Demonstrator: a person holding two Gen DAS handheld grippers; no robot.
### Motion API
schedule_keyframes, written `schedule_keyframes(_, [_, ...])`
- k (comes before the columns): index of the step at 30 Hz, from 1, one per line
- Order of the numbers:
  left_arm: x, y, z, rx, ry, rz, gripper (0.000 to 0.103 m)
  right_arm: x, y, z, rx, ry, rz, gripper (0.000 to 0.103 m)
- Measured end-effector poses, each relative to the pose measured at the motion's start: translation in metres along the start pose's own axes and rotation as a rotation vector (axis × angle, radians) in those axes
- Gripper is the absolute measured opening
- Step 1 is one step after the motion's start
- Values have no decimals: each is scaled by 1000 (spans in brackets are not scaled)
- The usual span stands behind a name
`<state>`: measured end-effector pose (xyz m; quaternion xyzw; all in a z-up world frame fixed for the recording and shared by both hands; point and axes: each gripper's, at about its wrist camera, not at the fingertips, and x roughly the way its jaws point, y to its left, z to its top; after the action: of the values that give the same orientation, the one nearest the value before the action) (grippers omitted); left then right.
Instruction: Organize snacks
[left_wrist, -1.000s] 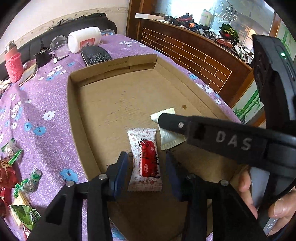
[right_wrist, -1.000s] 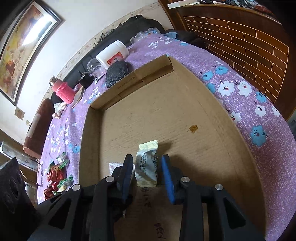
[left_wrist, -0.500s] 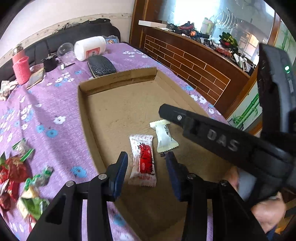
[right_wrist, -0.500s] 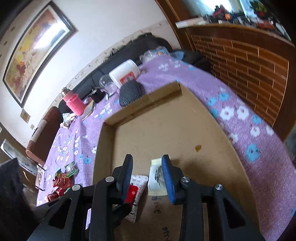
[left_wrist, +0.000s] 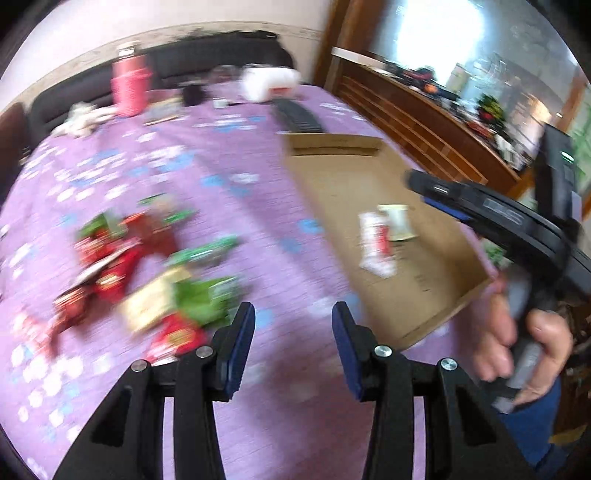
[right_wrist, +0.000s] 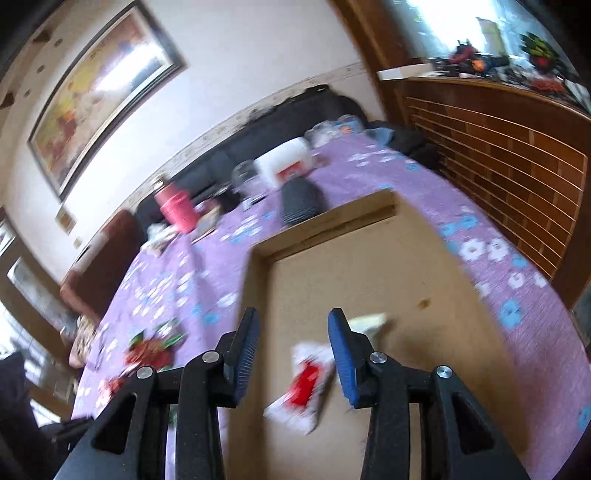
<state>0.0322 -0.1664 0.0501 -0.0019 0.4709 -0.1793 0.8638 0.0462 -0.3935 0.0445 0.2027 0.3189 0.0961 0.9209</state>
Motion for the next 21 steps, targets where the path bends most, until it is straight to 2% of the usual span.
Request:
schedule_keyframes(1, [-7,21,-7,-44,1,20,42,-1,10,-6,-18,12,17,42])
schedule_keyframes(4, [-22,63,-21,-146,7,13,42,3,50,-30,-90,62,103,42])
schedule_keyframes(9, [-54,135,-40,-292,-28,103,43,17,100,-61,-205,127,164,42])
schedule_keyframes(11, [-60,167,-45,-370,-33,179,43,22,109,-69,-225,149,183,42])
schedule_keyframes(16, [-55,227,-44,-566,-12,245,43,23,113,-79,-235,165,198,42])
schedule_keyframes(21, [-29,257,-37,-666,21,273,43,18,114,-80,-241,165,208,42])
